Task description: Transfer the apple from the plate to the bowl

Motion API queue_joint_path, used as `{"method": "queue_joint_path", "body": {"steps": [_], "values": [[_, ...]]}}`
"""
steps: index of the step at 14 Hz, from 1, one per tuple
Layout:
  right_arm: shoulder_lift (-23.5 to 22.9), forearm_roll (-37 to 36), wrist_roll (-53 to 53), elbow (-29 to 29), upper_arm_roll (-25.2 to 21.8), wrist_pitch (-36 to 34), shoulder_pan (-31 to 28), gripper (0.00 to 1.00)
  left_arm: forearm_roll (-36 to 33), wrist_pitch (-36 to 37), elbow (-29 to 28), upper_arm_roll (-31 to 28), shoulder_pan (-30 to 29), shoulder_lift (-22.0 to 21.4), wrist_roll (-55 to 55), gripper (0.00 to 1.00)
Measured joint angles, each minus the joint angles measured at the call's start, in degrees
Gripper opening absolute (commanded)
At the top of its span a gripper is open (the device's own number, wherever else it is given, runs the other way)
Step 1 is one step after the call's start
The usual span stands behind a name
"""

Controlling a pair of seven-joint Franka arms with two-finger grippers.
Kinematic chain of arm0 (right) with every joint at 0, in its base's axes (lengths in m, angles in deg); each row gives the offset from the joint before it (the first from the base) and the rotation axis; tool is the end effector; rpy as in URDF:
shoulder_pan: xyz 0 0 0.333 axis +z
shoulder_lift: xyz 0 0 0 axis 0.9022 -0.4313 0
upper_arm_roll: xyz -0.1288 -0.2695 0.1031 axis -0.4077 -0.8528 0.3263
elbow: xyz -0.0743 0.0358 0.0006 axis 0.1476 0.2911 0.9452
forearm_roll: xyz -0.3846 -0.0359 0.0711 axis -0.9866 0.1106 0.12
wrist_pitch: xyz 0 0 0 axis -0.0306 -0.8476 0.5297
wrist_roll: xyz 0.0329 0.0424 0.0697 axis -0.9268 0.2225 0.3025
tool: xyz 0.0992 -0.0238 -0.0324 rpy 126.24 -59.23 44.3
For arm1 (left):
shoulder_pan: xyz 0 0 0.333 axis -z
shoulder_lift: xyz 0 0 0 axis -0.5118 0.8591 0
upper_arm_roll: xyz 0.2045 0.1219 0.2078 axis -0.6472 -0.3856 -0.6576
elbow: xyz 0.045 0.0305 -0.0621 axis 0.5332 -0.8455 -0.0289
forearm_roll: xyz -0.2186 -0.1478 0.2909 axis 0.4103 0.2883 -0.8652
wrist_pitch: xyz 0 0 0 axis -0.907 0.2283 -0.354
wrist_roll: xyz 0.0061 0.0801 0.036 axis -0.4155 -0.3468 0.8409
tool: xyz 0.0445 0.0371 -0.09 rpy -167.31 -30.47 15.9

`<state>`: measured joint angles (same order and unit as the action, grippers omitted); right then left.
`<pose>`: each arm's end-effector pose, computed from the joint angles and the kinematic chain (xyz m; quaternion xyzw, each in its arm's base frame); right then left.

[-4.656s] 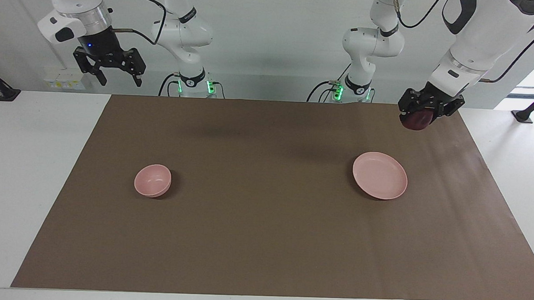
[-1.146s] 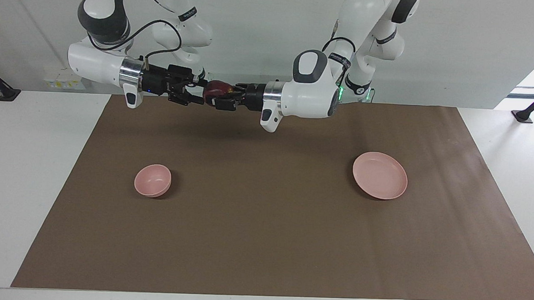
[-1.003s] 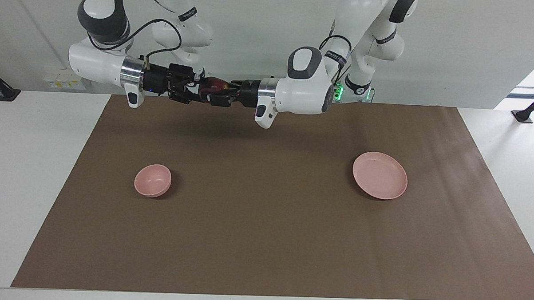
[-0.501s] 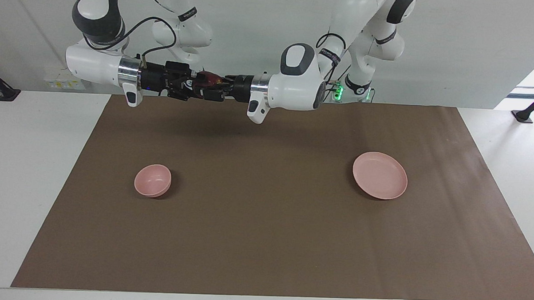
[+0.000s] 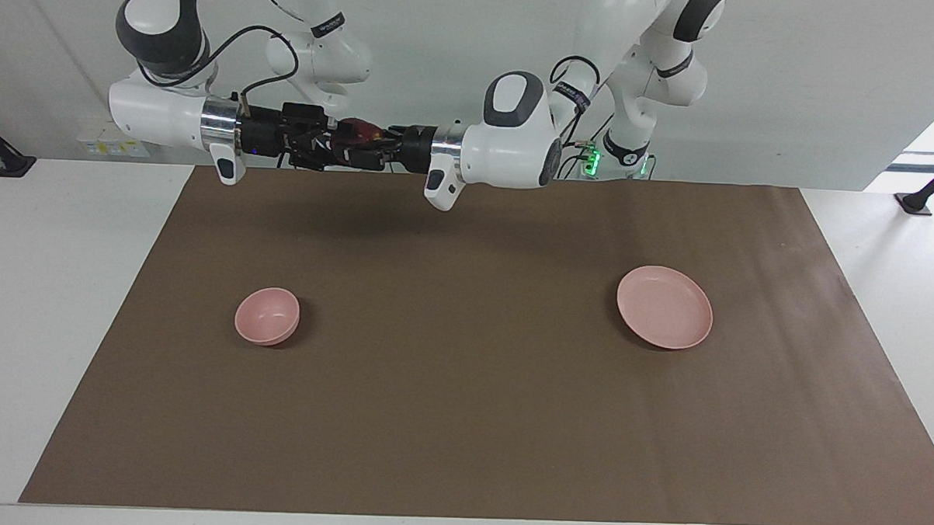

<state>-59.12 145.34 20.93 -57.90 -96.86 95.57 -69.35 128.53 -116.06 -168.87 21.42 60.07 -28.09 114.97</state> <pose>0.4590 0.0101 0.5001 -0.7795 0.0844 0.1052 0.6116 0.4484 -0.5290 0.5042 0.7096 0.3124 -0.4533 0.4398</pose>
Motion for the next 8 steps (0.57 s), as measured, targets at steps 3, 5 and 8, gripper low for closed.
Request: {"method": "queue_joint_path", "body": {"steps": [3,5,8], "values": [[0.67,-1.91,0.0,0.04,0.01,-0.31,0.0,1.0,0.0,-0.2,0.04,0.0,0.14,0.38,0.0,0.0],[0.74,-2.09,0.0,0.04,0.01,-0.32,0.0,1.0,0.0,-0.23,0.06,0.0,0.2,0.4,0.0,0.0],[0.74,-2.19,0.0,0.04,0.01,-0.32,0.01,1.0,0.0,-0.24,0.06,0.0,0.21,0.41,0.0,0.0]]}}
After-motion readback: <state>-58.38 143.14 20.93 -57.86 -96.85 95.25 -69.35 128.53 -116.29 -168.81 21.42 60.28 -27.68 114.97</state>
